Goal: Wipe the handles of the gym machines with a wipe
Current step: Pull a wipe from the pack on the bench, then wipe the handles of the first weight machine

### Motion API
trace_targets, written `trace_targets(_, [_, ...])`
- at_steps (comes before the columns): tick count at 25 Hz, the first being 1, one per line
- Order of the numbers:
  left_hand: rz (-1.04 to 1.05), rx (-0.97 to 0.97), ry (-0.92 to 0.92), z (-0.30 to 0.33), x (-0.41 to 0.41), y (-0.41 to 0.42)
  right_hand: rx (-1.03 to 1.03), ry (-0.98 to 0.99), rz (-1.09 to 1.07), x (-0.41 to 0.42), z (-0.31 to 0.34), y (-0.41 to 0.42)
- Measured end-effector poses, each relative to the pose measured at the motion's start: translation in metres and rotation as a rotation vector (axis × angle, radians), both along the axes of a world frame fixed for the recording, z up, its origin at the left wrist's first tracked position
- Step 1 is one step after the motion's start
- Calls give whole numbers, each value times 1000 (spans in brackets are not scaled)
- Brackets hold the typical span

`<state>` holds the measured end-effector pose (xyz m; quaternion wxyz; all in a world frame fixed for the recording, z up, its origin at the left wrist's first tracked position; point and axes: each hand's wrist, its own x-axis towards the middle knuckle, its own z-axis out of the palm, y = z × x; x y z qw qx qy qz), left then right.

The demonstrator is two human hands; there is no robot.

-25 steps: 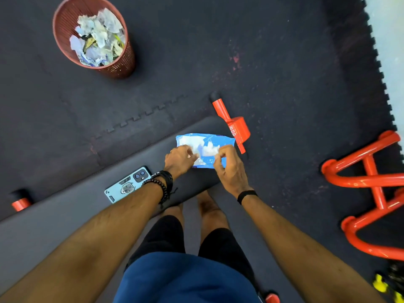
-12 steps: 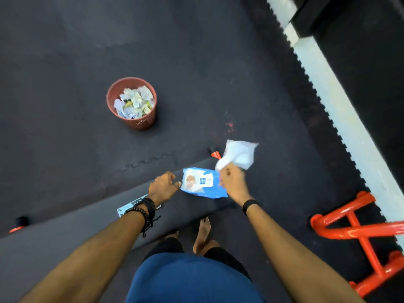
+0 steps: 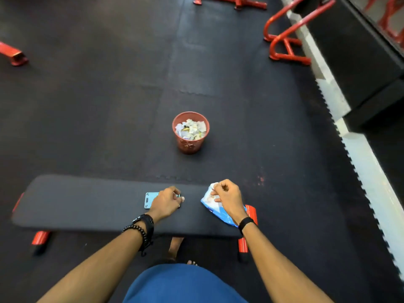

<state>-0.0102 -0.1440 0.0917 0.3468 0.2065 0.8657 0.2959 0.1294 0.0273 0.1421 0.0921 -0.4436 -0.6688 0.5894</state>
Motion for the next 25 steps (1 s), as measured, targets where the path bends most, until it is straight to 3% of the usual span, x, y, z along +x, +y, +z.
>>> trace_targets(5, [237,50,39,17,29,-88,-8,24,227,-17,4,-62])
trace_targets(13, [649,140,110,35,32,-263,-285,233,473,-99,41,-218])
trace_targets(15, [818,150,106,34,36,-337,-351,240,601,-127,51,-301])
trace_targets(17, [814,148,115,39,34,-354,-335,232,630,-141,52,-320])
trace_targets(25, [1143,118,221,64,24,-596,-373,229,1008,-197,67,-576])
